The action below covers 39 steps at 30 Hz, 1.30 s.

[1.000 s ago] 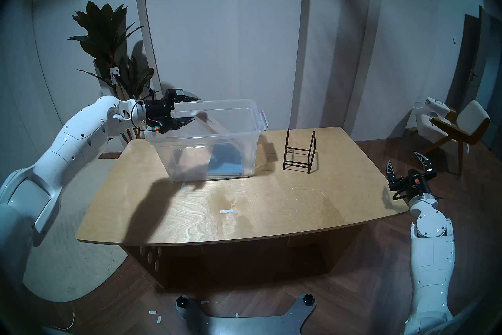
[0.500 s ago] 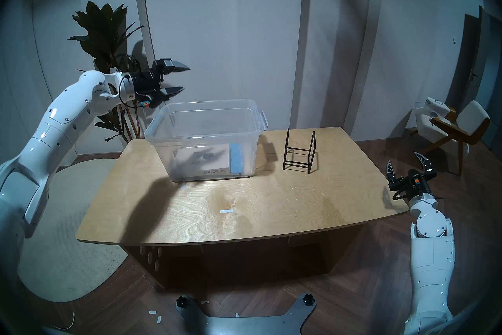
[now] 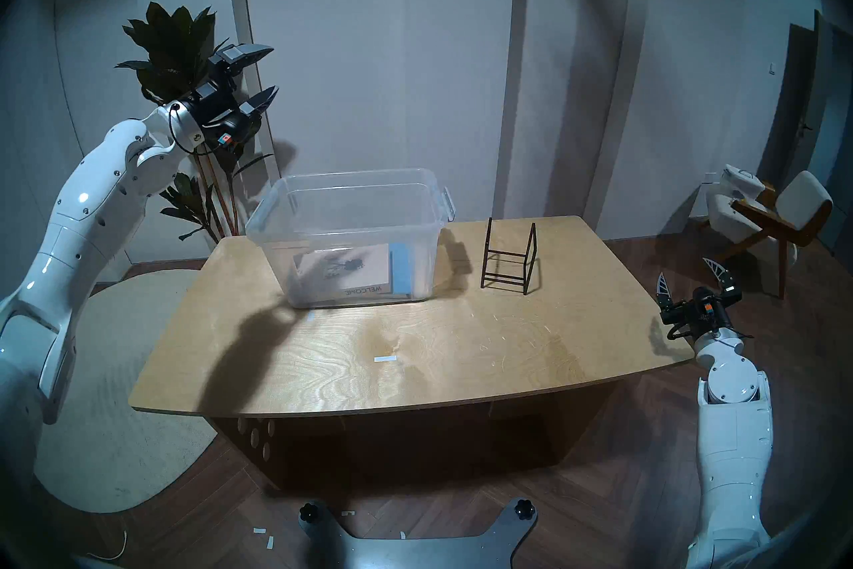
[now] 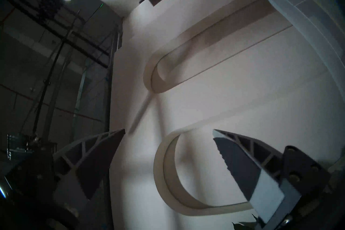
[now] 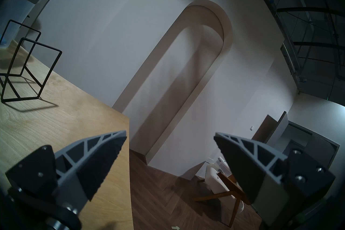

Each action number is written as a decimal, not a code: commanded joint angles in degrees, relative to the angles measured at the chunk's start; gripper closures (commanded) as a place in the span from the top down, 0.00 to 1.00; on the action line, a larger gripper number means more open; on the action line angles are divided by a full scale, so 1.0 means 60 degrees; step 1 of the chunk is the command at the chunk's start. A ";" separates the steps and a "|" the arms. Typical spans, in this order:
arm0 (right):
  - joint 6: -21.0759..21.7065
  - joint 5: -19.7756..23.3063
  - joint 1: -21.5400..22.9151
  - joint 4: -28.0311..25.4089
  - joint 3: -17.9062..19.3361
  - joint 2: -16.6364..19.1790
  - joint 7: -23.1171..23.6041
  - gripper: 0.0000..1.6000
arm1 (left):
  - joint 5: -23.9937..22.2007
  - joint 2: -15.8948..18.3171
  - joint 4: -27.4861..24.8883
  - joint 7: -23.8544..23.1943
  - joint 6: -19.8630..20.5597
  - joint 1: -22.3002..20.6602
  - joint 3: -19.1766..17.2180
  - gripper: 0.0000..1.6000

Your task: Pack the books into the storage box

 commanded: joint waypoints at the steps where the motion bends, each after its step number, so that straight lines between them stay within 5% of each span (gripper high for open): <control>1: -0.0310 0.0325 0.0057 -0.0865 0.0027 -0.0059 0.0113 1.00 | -0.0364 0.0461 -0.0292 0.0500 0.1132 0.1056 -0.0925 1.00; 9: -0.0543 0.0991 0.0415 -0.1817 0.0122 0.0089 0.0402 1.00 | -0.0600 0.0566 -0.0549 0.0855 0.2158 0.1940 -0.1408 1.00; 19: 0.0058 0.2059 0.0733 -0.3031 0.0316 0.0395 0.1273 1.00 | -0.0759 0.0472 -0.0641 0.1200 0.2912 0.2526 -0.1674 1.00; 39: 0.3852 0.3392 0.0581 -0.4612 -0.0053 0.0552 0.2869 1.00 | -0.1238 -0.0226 -0.1190 0.1858 0.4736 0.3400 -0.2261 1.00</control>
